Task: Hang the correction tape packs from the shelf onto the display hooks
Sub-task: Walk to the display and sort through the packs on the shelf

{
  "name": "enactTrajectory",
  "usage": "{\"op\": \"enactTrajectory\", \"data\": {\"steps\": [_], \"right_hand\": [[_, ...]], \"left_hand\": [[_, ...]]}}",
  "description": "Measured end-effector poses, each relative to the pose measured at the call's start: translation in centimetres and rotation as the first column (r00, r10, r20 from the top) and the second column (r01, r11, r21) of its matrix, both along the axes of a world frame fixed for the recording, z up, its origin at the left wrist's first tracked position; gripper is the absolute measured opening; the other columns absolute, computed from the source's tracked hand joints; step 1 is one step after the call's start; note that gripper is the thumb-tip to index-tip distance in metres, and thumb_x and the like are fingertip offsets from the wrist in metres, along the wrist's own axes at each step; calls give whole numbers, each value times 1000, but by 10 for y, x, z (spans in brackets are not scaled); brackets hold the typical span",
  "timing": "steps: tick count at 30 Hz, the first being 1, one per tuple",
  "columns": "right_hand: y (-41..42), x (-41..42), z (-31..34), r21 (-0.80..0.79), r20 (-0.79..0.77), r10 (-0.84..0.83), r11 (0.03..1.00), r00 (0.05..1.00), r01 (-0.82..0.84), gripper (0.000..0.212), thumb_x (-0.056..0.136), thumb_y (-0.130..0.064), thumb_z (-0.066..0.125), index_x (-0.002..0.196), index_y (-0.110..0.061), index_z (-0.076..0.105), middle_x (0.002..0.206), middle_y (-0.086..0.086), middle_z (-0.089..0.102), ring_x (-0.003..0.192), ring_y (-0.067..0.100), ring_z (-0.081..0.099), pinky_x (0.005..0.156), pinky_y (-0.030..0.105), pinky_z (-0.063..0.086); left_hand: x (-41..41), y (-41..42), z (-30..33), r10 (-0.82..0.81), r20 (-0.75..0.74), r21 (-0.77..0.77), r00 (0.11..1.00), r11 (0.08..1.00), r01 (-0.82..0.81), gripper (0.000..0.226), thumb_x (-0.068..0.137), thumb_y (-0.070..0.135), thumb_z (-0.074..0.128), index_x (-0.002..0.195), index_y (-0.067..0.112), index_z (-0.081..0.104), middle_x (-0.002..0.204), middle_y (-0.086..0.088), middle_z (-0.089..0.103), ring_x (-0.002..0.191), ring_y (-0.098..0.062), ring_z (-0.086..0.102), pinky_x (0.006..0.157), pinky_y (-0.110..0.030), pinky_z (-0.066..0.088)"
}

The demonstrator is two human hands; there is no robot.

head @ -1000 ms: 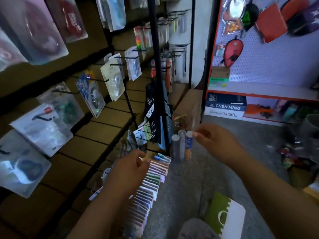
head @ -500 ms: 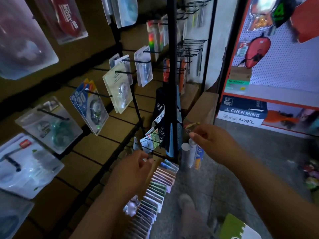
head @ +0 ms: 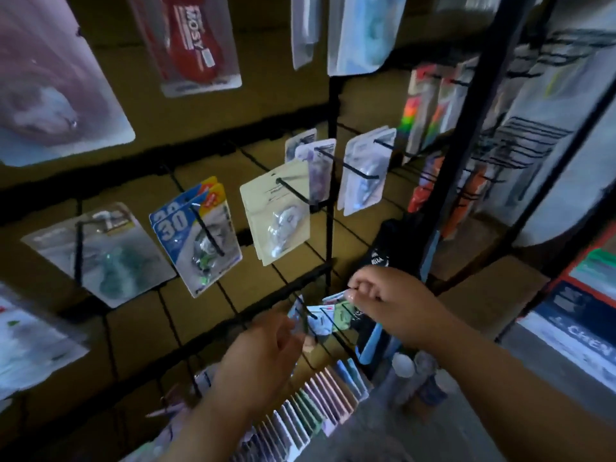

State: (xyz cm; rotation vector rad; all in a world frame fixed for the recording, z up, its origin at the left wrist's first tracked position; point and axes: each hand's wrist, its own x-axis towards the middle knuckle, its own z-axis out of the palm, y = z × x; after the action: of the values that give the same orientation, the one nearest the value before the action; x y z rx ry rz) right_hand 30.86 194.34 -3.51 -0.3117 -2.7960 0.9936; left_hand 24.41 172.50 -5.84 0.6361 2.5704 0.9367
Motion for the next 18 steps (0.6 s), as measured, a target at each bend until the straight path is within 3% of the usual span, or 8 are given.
{"op": "enactTrajectory", "data": {"steps": [3, 8, 14, 18], "right_hand": [[14, -21, -7, 17, -7, 147, 989, 989, -146, 20, 87, -51, 53, 93, -32, 58, 83, -11, 58, 78, 3, 56, 70, 28, 50], [8, -39, -25, -5, -56, 316, 949, 947, -316, 29, 85, -59, 47, 97, -35, 57, 85, -19, 57, 85, -6, 54, 70, 25, 51], [-28, -29, -31, -4, -140, 492, 868, 859, -497, 35, 83, -55, 47, 92, -25, 63, 78, -12, 58, 75, 4, 57, 65, 33, 51], [-58, -16, -45, 12, -137, 574, 816, 807, -578, 25, 85, -44, 56, 87, -21, 64, 74, -11, 55, 72, 7, 54, 60, 24, 45]], "left_hand": [[7, 7, -10, 113, 31, -9, 993, 994, -113, 16, 96, 35, 55, 97, 22, 63, 84, 0, 74, 75, -14, 68, 71, -39, 56], [28, 1, -28, 249, 37, -63, 968, 967, -246, 16, 93, 45, 56, 105, 35, 61, 85, 14, 69, 77, -2, 65, 68, -27, 54], [63, -33, -51, 376, 21, -97, 927, 923, -372, 2, 92, 36, 58, 91, 35, 59, 82, 7, 70, 77, -8, 65, 71, -36, 55], [85, -61, -69, 437, 30, -106, 899, 896, -431, 5, 91, 39, 58, 96, 35, 58, 83, 9, 70, 78, -11, 66, 71, -31, 55]]}}
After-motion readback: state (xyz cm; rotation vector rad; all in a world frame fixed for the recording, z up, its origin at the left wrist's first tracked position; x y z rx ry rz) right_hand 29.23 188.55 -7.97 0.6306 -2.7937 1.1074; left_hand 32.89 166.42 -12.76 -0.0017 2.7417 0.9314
